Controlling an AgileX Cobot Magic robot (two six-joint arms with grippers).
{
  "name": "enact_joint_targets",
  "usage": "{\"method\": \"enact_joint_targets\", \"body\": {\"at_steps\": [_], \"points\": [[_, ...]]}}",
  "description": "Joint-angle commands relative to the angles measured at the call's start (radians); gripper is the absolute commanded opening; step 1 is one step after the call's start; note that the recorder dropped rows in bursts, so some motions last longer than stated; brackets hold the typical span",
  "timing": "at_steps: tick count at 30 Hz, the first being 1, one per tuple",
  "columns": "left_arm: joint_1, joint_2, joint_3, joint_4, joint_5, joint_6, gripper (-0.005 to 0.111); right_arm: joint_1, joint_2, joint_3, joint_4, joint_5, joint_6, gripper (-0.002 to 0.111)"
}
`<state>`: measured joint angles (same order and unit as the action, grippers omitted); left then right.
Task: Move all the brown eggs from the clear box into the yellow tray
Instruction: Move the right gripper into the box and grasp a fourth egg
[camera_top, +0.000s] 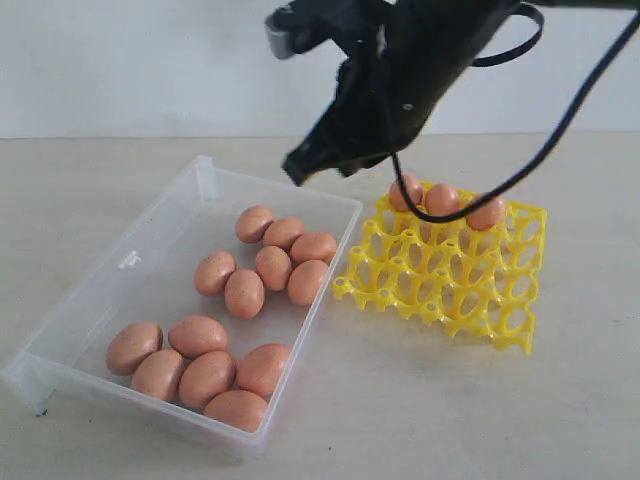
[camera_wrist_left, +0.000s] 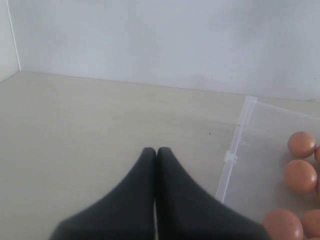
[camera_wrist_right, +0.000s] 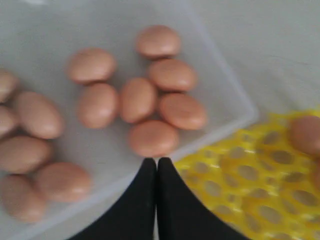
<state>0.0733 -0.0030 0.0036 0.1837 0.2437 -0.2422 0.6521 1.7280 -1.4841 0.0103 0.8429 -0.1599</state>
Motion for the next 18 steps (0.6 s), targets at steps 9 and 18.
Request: {"method": "enact_joint_targets", "body": {"at_steps": [9, 18], "points": [[-0.005, 0.003, -0.004, -0.002, -0.008, 0.007, -0.004, 0.007, 0.337, -0.225, 0.324, 0.107, -0.04, 0.051], [-0.005, 0.003, -0.004, -0.002, -0.01, 0.007, -0.004, 0.007, 0.436, -0.225, 0.375, 0.006, 0.053, 0.059]]}}
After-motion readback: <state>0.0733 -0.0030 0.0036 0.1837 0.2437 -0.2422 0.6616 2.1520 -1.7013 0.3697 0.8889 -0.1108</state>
